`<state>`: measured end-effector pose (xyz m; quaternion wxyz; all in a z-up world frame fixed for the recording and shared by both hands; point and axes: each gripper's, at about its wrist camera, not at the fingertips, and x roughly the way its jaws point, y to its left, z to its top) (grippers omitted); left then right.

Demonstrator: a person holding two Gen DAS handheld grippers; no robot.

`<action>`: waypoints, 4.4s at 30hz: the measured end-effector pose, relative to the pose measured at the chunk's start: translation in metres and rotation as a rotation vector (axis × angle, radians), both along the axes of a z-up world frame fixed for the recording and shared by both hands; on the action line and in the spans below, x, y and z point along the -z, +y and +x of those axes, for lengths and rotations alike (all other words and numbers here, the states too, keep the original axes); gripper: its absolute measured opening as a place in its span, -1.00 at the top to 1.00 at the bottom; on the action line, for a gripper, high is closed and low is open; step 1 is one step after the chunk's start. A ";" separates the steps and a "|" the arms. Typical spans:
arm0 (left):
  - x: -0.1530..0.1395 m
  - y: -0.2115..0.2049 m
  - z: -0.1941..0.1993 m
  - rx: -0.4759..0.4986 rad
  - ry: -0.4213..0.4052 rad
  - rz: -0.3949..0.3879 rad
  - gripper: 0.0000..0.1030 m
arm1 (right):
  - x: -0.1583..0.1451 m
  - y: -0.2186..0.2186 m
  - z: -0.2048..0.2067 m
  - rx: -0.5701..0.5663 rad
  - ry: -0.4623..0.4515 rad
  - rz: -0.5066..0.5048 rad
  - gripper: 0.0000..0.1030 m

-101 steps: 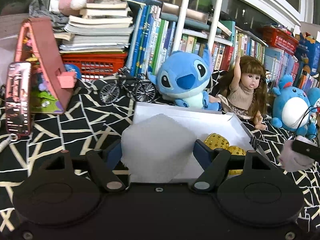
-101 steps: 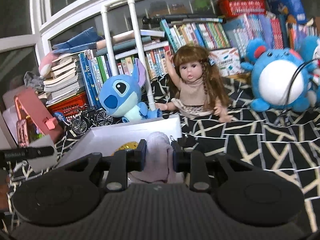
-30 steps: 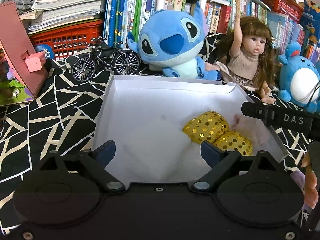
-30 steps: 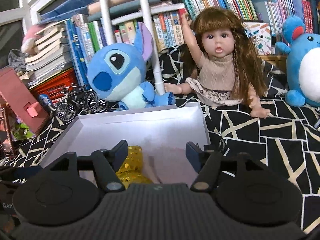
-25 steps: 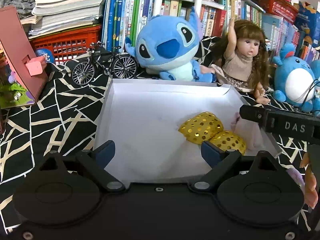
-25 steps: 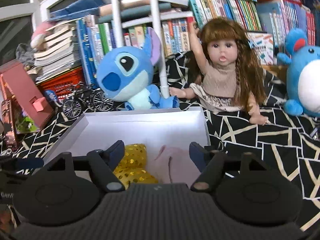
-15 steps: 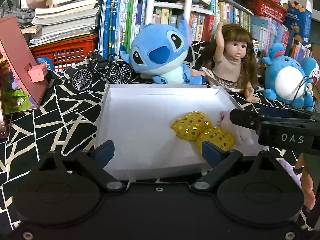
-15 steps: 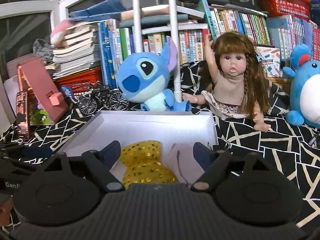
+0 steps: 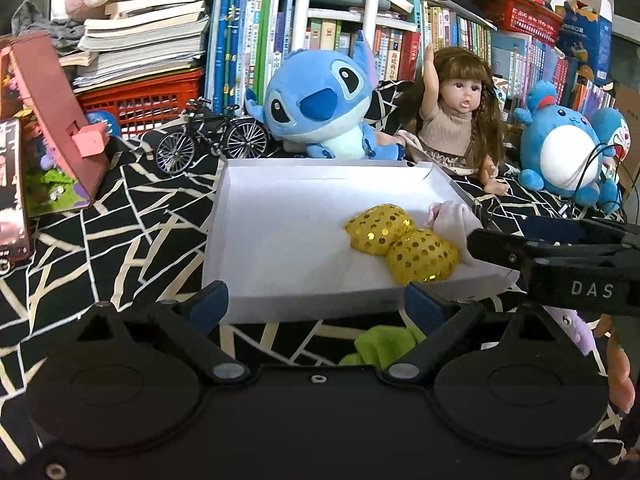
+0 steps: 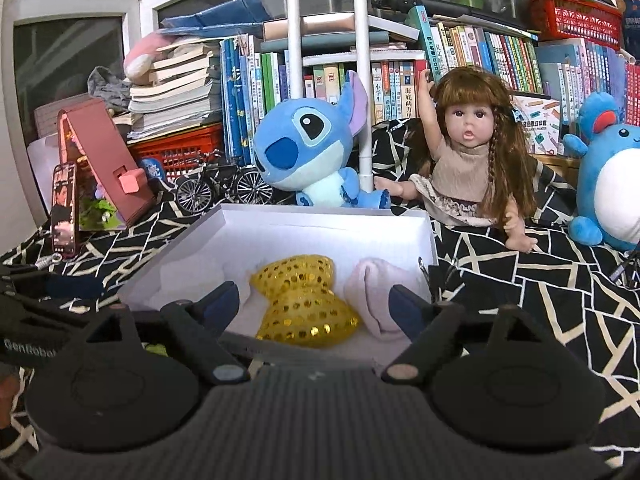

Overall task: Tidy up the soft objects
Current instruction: 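Withdraw both open tools from the white box back toward the pile, then grasp the white fluffy ball with the right tool while the left tool grasps the blue floral pouch, then carry the fluffy ball into the box and open the right tool while the left tool releases the pouch there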

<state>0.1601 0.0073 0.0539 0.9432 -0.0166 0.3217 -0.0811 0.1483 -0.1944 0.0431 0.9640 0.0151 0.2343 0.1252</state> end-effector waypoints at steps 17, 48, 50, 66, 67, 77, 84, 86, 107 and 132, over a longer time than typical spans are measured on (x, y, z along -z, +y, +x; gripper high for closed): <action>0.011 0.025 -0.052 -0.033 0.024 -0.044 -0.83 | 0.020 -0.008 -0.050 -0.046 0.030 -0.015 -0.78; 0.031 0.037 -0.112 -0.009 0.097 -0.029 -0.83 | 0.046 0.005 -0.062 -0.090 0.080 -0.034 -0.87; 0.032 0.037 -0.113 -0.004 0.104 -0.038 -0.74 | 0.047 0.005 -0.063 -0.089 0.081 -0.036 -0.87; 0.036 0.040 -0.105 0.056 0.186 -0.236 0.18 | 0.050 0.009 -0.062 -0.113 0.096 -0.033 -0.86; 0.036 0.040 -0.105 0.056 0.187 -0.241 0.18 | 0.051 0.009 -0.062 -0.115 0.096 -0.033 -0.86; 0.039 0.036 -0.104 0.057 0.184 -0.232 0.03 | 0.054 0.013 -0.061 -0.128 0.106 -0.038 -0.86; 0.039 0.035 -0.100 0.044 0.180 -0.234 0.35 | 0.054 0.012 -0.060 -0.120 0.105 -0.029 -0.56; 0.035 0.033 -0.102 0.026 0.150 -0.199 0.36 | 0.052 0.010 -0.061 -0.116 0.097 -0.022 -0.55; -0.021 0.054 -0.069 -0.036 -0.011 -0.187 0.36 | 0.012 -0.006 -0.049 -0.016 -0.009 -0.010 -0.54; -0.030 0.042 0.105 -0.156 0.026 -0.181 0.36 | -0.018 -0.024 0.097 0.127 0.120 0.162 -0.54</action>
